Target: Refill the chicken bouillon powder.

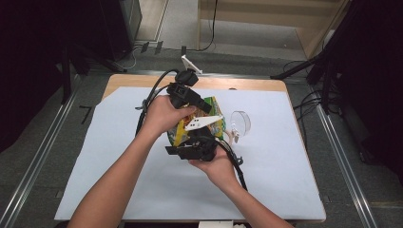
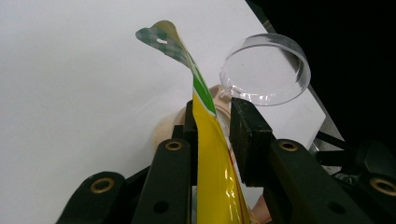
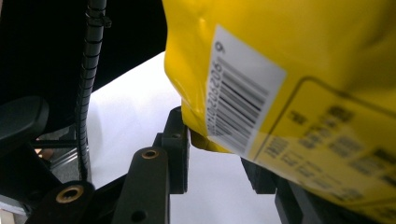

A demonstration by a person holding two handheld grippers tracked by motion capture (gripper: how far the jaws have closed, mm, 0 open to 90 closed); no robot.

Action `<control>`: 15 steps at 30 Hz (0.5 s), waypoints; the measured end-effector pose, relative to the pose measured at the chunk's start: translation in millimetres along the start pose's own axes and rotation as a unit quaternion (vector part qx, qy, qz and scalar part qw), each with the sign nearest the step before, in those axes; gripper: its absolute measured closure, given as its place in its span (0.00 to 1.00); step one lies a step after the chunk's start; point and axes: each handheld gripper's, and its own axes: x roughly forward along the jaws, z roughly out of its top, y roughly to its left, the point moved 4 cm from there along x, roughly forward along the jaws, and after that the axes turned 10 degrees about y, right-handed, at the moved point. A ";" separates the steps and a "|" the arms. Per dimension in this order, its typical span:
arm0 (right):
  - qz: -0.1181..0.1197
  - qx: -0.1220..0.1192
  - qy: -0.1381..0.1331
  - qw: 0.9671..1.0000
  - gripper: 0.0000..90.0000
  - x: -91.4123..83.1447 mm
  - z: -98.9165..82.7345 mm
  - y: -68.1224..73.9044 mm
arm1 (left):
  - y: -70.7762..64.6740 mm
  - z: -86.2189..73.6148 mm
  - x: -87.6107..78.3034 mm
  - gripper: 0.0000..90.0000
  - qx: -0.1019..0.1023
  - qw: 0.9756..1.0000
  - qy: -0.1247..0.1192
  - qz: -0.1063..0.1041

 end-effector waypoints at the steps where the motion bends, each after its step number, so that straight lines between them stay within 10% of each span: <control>1: 0.000 0.001 0.001 1.000 0.74 0.0 -0.1 0.1 | 0.1 -0.2 0.3 0.86 0.000 1.000 0.000 0.000; 15: 0.000 0.006 0.006 1.000 0.74 -3.6 -2.3 0.3 | -2.6 0.7 3.5 0.86 0.000 1.000 0.000 -0.002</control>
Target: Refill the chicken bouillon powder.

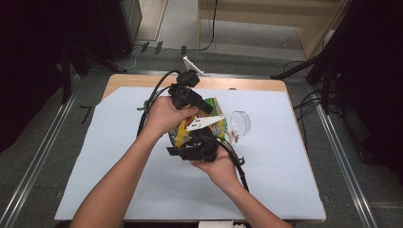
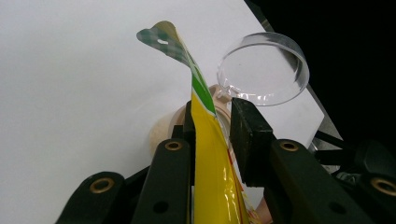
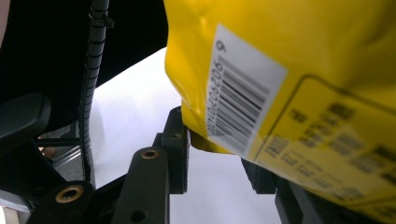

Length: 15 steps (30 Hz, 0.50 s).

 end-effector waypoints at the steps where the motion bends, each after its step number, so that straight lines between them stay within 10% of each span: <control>1: 0.000 -0.001 0.001 1.000 0.74 0.2 0.1 -0.1 | 0.4 -0.2 -0.1 0.86 0.000 1.000 0.001 -0.001; 15: 0.000 -0.001 0.006 1.000 0.74 1.0 -0.7 2.1 | 0.9 -3.9 -0.5 0.86 0.002 1.000 -0.001 -0.002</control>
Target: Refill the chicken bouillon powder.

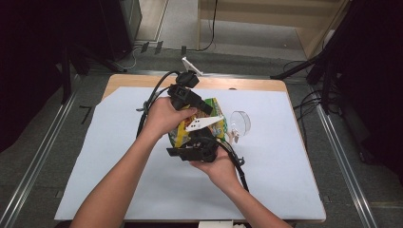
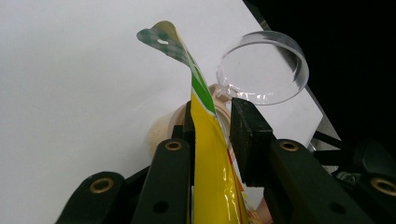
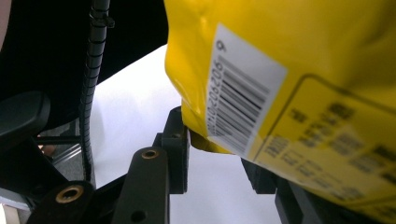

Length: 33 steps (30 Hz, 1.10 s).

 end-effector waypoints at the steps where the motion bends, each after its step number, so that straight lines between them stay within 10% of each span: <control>1: 0.001 -0.001 -0.001 1.000 0.74 0.3 0.1 1.0 | 0.0 -0.6 -0.2 0.86 0.001 1.000 0.001 0.001; 33: 0.003 -0.004 0.008 1.000 0.75 7.2 -2.6 7.1 | 4.1 -9.0 2.0 0.85 -0.007 1.000 0.003 -0.009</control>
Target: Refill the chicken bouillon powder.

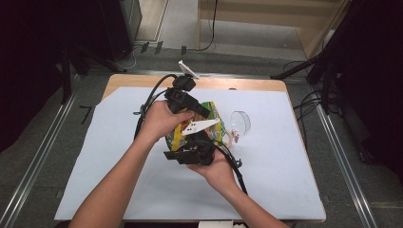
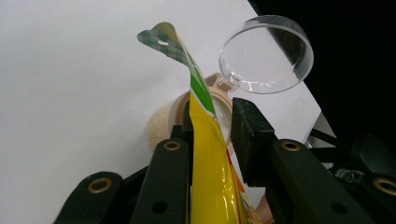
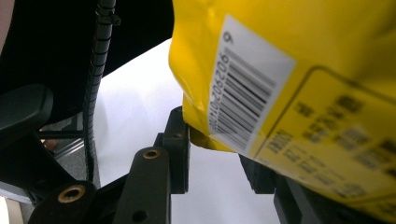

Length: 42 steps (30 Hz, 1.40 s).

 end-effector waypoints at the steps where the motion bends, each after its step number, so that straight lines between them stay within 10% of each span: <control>1: 0.000 0.000 0.000 1.000 0.75 0.0 0.0 0.0 | 0.1 0.0 0.1 0.85 0.000 1.000 0.000 0.000; 42: 0.009 0.008 -0.006 1.000 0.77 -3.0 0.6 0.7 | -5.3 2.3 -0.2 0.83 0.008 1.000 0.003 -0.003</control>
